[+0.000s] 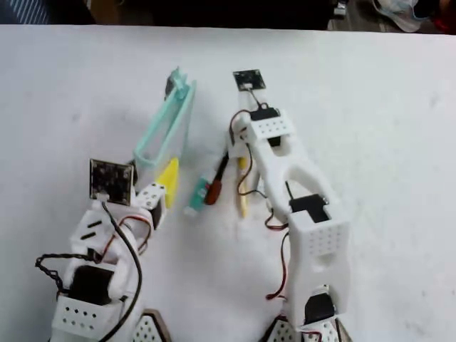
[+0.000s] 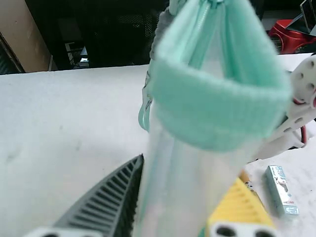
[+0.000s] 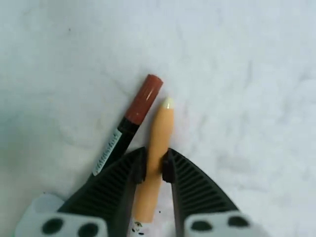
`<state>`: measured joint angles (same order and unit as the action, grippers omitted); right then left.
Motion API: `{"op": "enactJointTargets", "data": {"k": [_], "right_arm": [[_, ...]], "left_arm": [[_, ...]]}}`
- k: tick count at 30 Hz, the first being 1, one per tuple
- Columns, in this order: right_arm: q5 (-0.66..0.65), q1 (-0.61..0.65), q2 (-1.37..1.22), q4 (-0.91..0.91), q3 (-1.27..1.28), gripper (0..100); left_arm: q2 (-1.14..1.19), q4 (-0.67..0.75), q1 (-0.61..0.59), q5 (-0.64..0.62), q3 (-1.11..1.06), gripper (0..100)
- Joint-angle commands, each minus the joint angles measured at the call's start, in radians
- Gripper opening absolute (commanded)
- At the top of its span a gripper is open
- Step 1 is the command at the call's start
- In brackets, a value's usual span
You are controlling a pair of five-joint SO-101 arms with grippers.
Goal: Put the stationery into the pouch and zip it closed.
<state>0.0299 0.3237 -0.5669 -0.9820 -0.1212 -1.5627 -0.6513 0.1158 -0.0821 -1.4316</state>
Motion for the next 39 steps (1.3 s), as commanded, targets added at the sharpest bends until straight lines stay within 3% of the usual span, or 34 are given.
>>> {"op": "enactJointTargets", "data": {"k": [1,17,39], "right_arm": [[0.008,-0.016,0.038,-0.033,-0.021,1.7],[0.008,-0.013,0.153,-0.085,-0.014,1.7],[0.003,-0.01,0.421,-0.302,-0.014,1.7]], "left_arm": [[-0.013,-0.012,0.015,0.008,0.04,20],[-0.013,-0.008,0.015,0.006,0.04,20],[-0.013,-0.008,0.013,0.008,0.04,20]]}}
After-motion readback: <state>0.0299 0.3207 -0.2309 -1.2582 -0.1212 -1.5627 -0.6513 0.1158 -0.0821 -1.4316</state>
